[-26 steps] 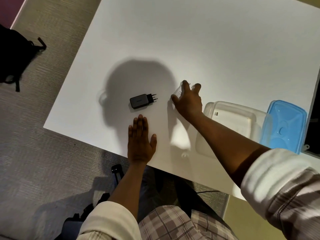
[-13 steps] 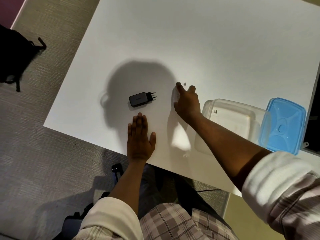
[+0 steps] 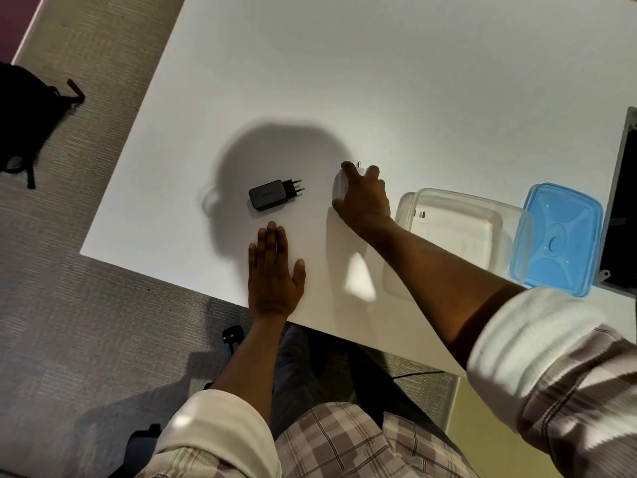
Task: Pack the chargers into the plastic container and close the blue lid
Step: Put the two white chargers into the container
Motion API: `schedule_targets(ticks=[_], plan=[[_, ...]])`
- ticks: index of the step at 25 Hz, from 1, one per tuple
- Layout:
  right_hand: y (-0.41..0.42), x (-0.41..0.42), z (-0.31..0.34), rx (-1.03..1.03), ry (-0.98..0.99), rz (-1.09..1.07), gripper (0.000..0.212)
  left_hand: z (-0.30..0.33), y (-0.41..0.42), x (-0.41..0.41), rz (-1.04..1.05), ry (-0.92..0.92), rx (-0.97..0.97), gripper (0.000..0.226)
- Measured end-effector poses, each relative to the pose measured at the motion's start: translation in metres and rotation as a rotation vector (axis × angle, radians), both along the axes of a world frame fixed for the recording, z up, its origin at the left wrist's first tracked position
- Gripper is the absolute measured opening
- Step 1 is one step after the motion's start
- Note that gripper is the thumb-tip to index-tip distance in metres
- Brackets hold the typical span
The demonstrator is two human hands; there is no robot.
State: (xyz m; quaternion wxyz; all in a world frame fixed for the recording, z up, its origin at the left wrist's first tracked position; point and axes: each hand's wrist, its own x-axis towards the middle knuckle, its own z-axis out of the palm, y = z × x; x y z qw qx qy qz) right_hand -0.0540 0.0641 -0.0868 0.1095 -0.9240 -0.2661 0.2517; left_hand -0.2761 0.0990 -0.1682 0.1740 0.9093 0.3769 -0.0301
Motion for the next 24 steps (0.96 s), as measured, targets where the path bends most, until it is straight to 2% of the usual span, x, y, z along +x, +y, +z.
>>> schedule_targets(ticks=[5, 14, 20, 24], plan=[[-0.002, -0.004, 0.009, 0.038, 0.063, -0.026, 0.064, -0.002, 0.0, -0.001, 0.003, -0.024, 0.01, 0.074], [-0.047, -0.022, 0.069, 0.36, 0.009, -0.04, 0.067, -0.001, -0.001, -0.001, 0.0, -0.012, 0.027, 0.074], [-0.126, -0.004, 0.097, 0.318, -0.079, -0.132, 0.072, -0.002, -0.002, -0.001, 0.002, -0.002, 0.026, 0.075], [-0.166, 0.014, 0.09, 0.248, -0.094, -0.251, 0.072, -0.004, -0.001, -0.002, -0.001, -0.003, 0.032, 0.075]])
